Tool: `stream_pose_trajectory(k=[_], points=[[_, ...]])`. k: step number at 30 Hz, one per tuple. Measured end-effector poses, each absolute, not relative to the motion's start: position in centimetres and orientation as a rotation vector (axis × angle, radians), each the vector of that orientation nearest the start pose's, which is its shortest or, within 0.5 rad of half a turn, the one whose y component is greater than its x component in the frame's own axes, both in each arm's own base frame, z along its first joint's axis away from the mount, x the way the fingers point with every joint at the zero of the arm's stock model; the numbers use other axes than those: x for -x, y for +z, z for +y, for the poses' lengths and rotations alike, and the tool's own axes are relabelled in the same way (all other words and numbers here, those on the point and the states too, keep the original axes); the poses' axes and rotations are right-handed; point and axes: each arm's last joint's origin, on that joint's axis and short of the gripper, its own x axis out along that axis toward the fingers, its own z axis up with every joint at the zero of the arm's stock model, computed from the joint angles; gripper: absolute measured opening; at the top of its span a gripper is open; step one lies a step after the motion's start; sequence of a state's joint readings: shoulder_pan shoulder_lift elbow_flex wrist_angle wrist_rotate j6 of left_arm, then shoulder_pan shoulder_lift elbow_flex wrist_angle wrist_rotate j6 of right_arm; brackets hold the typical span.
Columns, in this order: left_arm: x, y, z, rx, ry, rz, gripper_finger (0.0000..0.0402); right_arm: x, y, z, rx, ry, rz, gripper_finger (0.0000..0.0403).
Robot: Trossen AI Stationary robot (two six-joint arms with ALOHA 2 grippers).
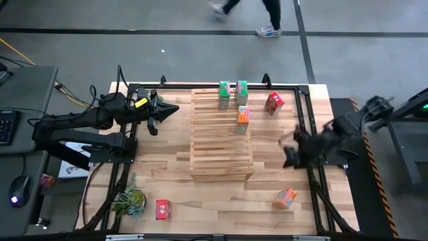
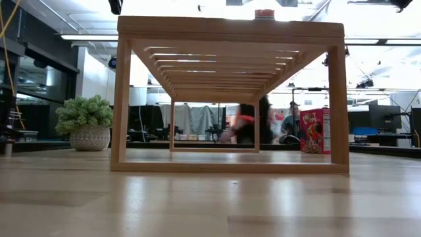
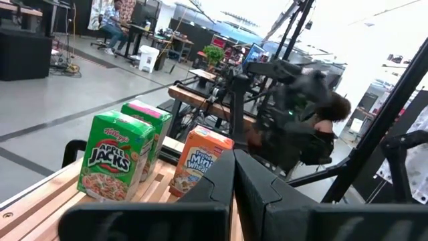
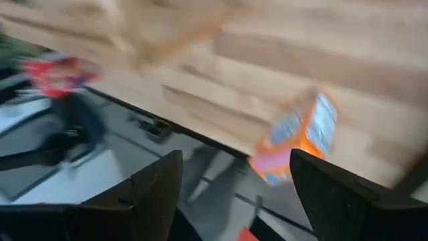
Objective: Stack cereal on shelf
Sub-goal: Put the orange cereal box on the shelf
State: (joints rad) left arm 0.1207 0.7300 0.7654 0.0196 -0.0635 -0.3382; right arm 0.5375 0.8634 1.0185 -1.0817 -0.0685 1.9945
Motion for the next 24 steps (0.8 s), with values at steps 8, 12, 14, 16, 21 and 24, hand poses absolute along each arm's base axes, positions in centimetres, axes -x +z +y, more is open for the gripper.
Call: stream_pose_trajectory(k=[8,12,14,16,21,24], points=[[-16.1,35.4,2.1,0.335,0.173,-0.086,0.0,-13.0,31.3,15.9,-1.449,-0.874,1.296,0.0268],[-16.1,35.4,2.1,0.328,0.173,-0.085,0.0,-15.0,30.3,18.4,-1.378,-0.992,1.325,0.0268],[-16.1,35.4,2.1,0.32,0.173,-0.084,0.0,-16.1,30.0,19.1,-1.366,-1.01,1.307,0.0268],[-16.1,35.4,2.1,0.317,0.174,-0.085,0.0,-16.9,29.8,19.7,-1.35,-1.032,1.285,0.0268],[-16.1,35.4,2.1,0.317,0.174,-0.085,0.0,-17.8,28.9,20.9,-1.282,-1.133,1.319,0.0268],[-16.1,35.4,2.1,0.317,0.174,-0.085,0.0,-18.0,28.4,21.5,-1.249,-1.177,1.354,0.0268]])
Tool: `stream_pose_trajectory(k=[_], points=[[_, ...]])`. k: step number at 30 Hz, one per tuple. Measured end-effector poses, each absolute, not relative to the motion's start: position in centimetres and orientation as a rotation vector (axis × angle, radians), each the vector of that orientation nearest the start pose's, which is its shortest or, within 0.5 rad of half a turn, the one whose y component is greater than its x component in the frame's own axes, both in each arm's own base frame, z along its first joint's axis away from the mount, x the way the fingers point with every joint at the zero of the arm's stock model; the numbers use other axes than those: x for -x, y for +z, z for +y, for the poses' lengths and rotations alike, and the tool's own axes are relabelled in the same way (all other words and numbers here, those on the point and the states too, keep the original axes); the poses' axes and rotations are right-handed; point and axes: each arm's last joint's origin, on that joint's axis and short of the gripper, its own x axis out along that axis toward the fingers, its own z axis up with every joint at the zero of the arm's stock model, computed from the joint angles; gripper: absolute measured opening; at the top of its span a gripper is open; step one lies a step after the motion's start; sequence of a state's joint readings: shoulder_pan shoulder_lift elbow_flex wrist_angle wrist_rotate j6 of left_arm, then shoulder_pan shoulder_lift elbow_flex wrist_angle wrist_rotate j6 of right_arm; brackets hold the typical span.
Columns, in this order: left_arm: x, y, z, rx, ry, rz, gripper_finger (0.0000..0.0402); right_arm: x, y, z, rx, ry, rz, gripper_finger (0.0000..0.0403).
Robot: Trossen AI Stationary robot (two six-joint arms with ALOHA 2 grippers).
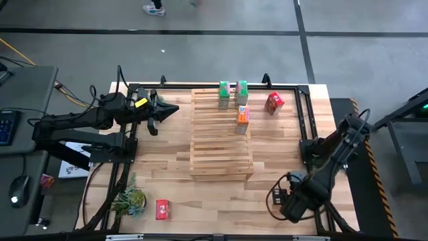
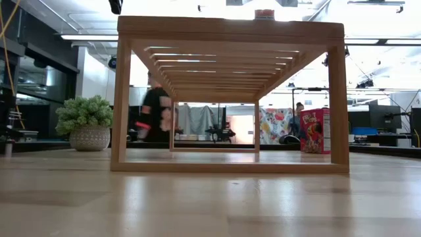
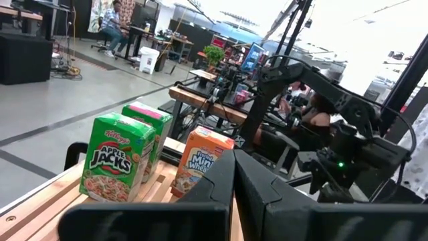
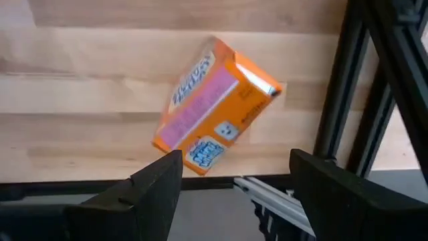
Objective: Stack cereal on shelf
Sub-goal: Put the orange cereal box on the shelf
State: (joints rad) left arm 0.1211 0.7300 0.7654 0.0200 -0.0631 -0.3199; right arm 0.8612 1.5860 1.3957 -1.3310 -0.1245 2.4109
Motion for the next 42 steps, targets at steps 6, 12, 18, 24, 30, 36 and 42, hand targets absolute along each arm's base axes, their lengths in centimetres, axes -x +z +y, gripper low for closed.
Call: stream_pose_trajectory(k=[6,12,18,24,30,36,42], points=[[-16.1,35.4,2.1,0.318,0.174,-0.085,0.0,-18.6,27.9,21.6,-1.245,-1.203,1.291,0.0268],[-16.1,35.4,2.1,0.334,0.173,-0.087,0.0,-18.9,27.7,21.2,-1.237,-1.222,1.267,0.0268],[-16.1,35.4,2.1,0.335,0.173,-0.087,0.0,-18.9,27.2,21.3,-1.215,-1.26,1.281,0.0268],[-16.1,35.4,2.1,0.335,0.172,-0.087,0.0,-19.5,26.2,21.8,-1.2,-1.288,1.286,0.0268],[-16.1,35.4,2.1,0.335,0.172,-0.088,0.0,-19.7,25.3,22.1,-1.168,-1.333,1.307,0.0268],[-16.1,35.4,2.1,0.336,0.172,-0.088,0.0,-20.0,24.4,22.4,-1.133,-1.368,1.303,0.0268],[-16.1,35.4,2.1,0.356,0.172,-0.09,0.0,-20.6,23.6,22.4,-1.111,-1.392,1.301,0.0268]])
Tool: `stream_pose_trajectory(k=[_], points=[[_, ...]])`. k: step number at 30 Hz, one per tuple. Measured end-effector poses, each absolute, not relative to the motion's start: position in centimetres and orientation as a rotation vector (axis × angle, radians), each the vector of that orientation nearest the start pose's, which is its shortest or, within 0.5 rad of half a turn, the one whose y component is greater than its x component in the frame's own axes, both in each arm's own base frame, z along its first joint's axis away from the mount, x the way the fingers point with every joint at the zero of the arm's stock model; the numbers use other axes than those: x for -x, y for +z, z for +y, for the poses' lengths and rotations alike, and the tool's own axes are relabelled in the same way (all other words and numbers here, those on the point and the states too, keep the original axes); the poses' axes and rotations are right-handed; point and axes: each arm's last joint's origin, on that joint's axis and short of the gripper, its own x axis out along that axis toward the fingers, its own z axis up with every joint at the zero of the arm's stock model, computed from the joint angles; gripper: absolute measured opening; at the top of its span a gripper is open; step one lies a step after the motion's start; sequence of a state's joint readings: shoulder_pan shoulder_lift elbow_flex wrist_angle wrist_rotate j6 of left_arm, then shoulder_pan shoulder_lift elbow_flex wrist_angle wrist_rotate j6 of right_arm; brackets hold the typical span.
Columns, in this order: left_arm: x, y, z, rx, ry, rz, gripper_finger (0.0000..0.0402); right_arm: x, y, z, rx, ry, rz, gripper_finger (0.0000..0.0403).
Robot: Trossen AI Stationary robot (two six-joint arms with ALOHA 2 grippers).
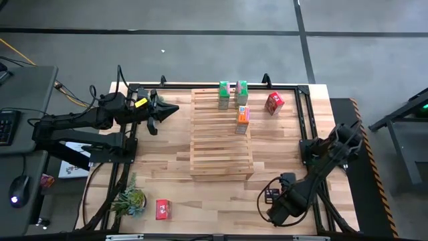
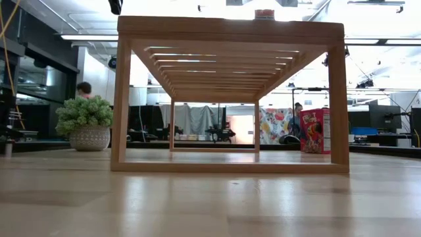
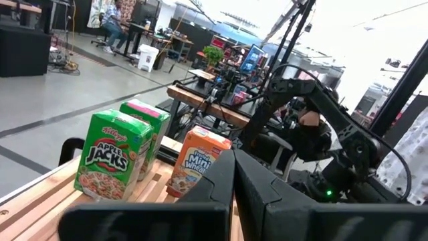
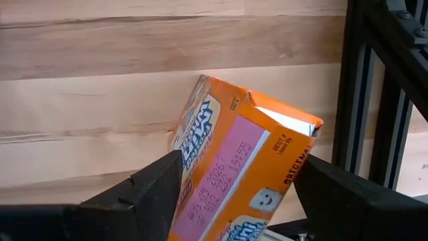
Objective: Stack cereal on shelf
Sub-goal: Put the orange cereal box on the shelf
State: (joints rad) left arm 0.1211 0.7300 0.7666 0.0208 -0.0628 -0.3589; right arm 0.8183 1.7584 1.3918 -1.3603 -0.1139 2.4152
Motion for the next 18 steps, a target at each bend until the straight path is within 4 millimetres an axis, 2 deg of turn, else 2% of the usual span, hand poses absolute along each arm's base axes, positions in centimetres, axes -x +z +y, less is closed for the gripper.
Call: stream_pose_trajectory(k=[10,18], points=[[-16.1,35.41,2.14,0.362,0.171,-0.091,0.0,-21.19,23.26,21.96,-1.079,-1.382,1.278,0.0262],[-16.1,35.41,2.14,0.362,0.171,-0.091,0.0,-20.95,23.32,21.79,-1.049,-1.404,1.292,0.0208]])
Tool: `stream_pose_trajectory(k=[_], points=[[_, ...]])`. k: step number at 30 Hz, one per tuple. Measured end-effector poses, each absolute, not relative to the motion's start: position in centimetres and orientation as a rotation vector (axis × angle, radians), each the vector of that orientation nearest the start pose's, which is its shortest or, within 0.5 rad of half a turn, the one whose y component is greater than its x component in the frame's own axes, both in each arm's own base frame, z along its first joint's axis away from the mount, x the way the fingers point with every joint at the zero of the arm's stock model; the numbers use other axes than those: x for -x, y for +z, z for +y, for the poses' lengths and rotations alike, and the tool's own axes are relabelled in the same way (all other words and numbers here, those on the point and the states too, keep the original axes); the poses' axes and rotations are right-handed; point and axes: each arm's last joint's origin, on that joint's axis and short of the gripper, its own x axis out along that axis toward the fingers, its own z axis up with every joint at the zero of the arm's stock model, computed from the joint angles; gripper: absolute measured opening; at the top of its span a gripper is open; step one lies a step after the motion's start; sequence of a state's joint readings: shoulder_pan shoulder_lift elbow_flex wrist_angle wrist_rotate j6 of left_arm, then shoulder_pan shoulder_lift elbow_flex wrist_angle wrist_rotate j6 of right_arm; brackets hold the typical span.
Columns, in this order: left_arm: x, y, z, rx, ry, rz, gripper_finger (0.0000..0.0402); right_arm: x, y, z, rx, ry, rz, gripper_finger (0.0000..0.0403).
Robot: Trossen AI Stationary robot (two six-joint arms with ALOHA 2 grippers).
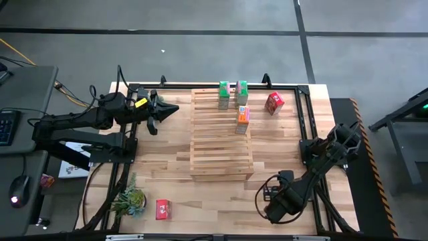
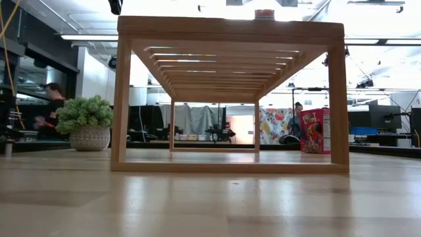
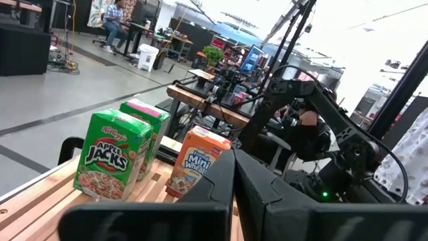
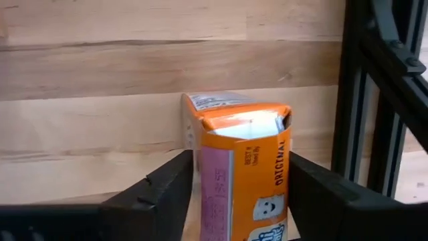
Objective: Stack cereal on shelf
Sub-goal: Put the orange cereal box on the shelf
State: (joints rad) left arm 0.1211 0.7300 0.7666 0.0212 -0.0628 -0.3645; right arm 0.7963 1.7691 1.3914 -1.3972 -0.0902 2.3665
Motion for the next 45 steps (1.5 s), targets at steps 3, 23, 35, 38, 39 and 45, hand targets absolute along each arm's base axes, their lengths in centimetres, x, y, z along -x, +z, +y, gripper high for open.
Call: stream_pose_trajectory(k=[3,23,35,38,39,45], points=[[-16.1,35.4,2.1,0.362,0.171,-0.091,0.0,-20.9,23.3,21.8,-1.047,-1.405,1.292,0.0184],[-16.1,35.4,2.1,0.362,0.172,-0.091,0.0,-19.7,35.3,22.1,-1.122,-0.575,1.203,0.0129],[-16.1,35.5,2.1,0.363,0.17,-0.101,0.0,-23.1,47.1,16.8,-0.902,-0.24,0.525,0.0129],[-16.1,35.5,2.1,0.363,0.169,-0.105,0.0,-24.1,47.9,15.0,-0.876,-0.188,0.563,0.0129],[-16.1,35.6,2.1,0.363,0.168,-0.107,0.0,-24.3,48.0,14.4,-0.866,-0.189,0.575,0.0129],[-16.1,35.6,2.1,0.363,0.168,-0.107,0.0,-24.5,46.4,10.7,-0.817,-0.393,0.734,0.0129]])
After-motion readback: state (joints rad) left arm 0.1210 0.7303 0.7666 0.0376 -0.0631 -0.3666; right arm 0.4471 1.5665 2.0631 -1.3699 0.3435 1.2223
